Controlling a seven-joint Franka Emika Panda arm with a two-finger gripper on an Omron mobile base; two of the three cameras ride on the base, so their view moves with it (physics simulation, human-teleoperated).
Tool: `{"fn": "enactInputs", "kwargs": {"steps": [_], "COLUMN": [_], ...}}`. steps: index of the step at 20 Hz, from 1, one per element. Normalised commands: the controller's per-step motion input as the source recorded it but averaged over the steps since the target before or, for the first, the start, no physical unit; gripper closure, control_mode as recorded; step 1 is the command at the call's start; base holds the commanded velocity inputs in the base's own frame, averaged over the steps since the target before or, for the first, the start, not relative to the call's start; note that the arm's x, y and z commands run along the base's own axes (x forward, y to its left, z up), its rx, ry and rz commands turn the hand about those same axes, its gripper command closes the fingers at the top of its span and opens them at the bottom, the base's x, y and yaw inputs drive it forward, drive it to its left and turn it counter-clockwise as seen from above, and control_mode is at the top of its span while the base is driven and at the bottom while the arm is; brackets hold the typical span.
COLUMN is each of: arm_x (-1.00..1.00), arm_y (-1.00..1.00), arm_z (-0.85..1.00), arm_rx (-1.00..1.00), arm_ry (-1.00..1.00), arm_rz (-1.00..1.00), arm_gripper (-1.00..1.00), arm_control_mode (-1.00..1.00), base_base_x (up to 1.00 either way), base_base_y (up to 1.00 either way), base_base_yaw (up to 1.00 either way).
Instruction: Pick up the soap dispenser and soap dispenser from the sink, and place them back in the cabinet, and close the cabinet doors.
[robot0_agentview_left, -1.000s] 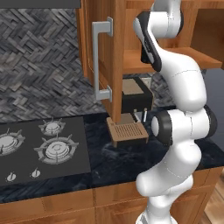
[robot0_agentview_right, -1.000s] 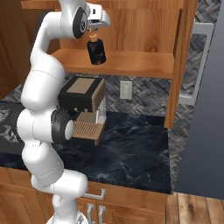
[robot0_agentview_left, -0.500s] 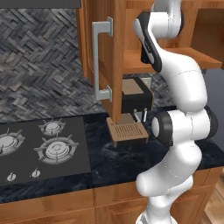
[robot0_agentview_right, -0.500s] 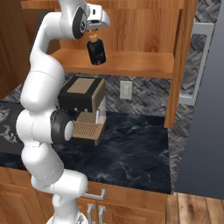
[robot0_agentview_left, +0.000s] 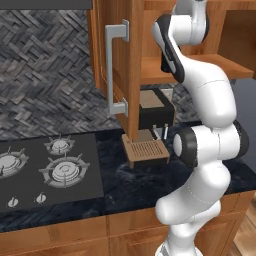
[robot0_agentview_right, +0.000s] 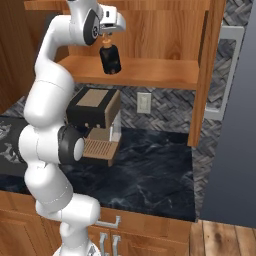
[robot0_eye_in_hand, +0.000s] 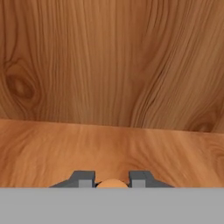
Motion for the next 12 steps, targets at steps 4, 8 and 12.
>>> {"fn": "enactInputs", "kwargs": {"steps": [4,8,12], "arm_x": [0.14,0.15,0.09], "arm_y": [0.00,0.00,0.00], "arm_z": [-0.10,-0.13,-0.14], "arm_rx": [0.00,0.00,0.00], "arm_ry": [-0.02,-0.02,-0.04], "arm_rz": [0.00,0.00,0.00], "arm_gripper": [-1.00,-1.00,-1.00], "arm_control_mode": [-1.00,-1.00,-1.00], "base_base_x": [0.00,0.00,0.00], "base_base_y": [0.00,0.00,0.00], "base_base_yaw": [0.00,0.00,0.00]}}
